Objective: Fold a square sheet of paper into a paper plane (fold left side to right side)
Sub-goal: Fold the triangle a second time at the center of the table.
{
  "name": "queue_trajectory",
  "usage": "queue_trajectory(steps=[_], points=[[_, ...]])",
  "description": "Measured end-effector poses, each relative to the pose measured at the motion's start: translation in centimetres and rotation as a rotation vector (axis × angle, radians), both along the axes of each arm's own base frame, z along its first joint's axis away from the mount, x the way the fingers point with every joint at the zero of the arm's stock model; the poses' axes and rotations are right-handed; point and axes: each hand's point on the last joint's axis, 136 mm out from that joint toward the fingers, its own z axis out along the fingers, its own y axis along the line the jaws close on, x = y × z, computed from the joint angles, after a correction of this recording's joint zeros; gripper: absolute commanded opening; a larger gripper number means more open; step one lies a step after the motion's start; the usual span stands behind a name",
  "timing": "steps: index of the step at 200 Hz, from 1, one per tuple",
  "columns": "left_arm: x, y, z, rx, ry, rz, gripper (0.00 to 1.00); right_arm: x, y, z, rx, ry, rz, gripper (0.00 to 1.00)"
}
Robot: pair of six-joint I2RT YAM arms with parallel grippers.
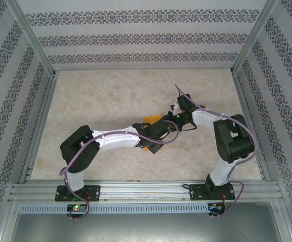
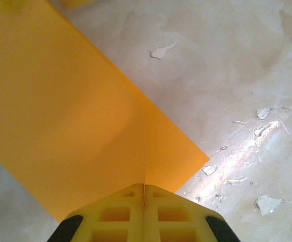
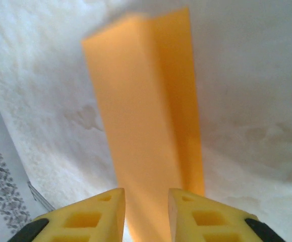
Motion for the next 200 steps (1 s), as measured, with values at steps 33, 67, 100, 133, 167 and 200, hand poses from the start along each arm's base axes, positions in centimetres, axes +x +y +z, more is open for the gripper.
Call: queue_trajectory(steps=[33,67,100,133,167,200], points=[[0.8,0.4,0.6,-0.157,0.103,0.083,0.00,0.6,-2.1,2.9,0.002,-0.125,-0.038,0.35],[1.2,0.9,-0.3,-0.304,0.233,0.185,0.00,-1.6,-3.7,2.1,-0.010,-0.134,-0.056,0.21],[1.5,1.1,-0.8,-0.412,0.324,0.267,0.00,-4.6,-3.6,-0.2,-0.004,-0.083,-0.043,0.00],[1.7,0.4,-0.2,-0.482,0.359,0.291,0.00,-7.0,-1.4,-1.4,0.001,-0.061,0.038,0.00],[1.7,0.1,0.1,-0.515,0.378,0.295,0.00,-8.3,1.0,-2.5,0.001,-0.046,0.110,0.00],[2.0,0.2,0.2,-0.522,0.381,0.304,0.00,-8.7,1.4,-3.9,-0.024,-0.015,0.121,0.00]])
